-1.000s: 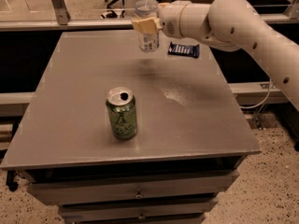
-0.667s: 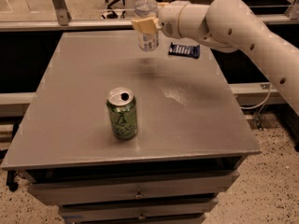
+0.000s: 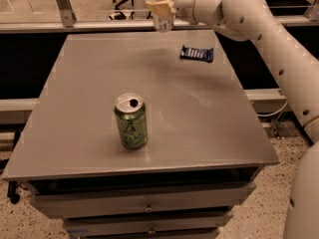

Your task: Move blue plastic bottle near rxbar blueberry

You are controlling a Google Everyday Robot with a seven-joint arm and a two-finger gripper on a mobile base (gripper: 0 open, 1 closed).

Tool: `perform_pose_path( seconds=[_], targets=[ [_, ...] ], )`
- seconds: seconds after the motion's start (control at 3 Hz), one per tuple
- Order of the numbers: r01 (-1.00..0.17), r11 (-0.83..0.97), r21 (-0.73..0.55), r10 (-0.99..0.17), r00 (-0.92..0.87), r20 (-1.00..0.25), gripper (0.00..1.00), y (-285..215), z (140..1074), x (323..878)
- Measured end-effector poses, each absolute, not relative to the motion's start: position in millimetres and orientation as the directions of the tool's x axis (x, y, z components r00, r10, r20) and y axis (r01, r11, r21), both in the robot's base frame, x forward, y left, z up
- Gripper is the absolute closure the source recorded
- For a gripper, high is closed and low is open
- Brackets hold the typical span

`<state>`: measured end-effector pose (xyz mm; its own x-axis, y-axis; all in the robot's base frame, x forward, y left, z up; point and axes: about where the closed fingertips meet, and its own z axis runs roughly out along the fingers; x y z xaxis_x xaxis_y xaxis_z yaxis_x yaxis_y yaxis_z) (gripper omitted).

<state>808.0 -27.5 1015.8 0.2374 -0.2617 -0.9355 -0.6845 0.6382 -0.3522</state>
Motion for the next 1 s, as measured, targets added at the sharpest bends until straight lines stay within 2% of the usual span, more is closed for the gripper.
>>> perform_pose_path(
  seconds=[0.33, 0.67, 1.0],
  targets=[
    [-0.627, 0.671, -0.397, -0.275, 0.287, -0.918, 1.00, -52.6, 1044.0, 834.5],
    [-0.561, 0.731, -0.389, -0.297, 0.252, -0.921, 1.00, -91.3, 1055.5, 847.5],
    [-0.544, 0.765, -0.345, -0.299, 0.174, -0.938, 1.00, -107.9, 1033.6, 853.1]
  ],
)
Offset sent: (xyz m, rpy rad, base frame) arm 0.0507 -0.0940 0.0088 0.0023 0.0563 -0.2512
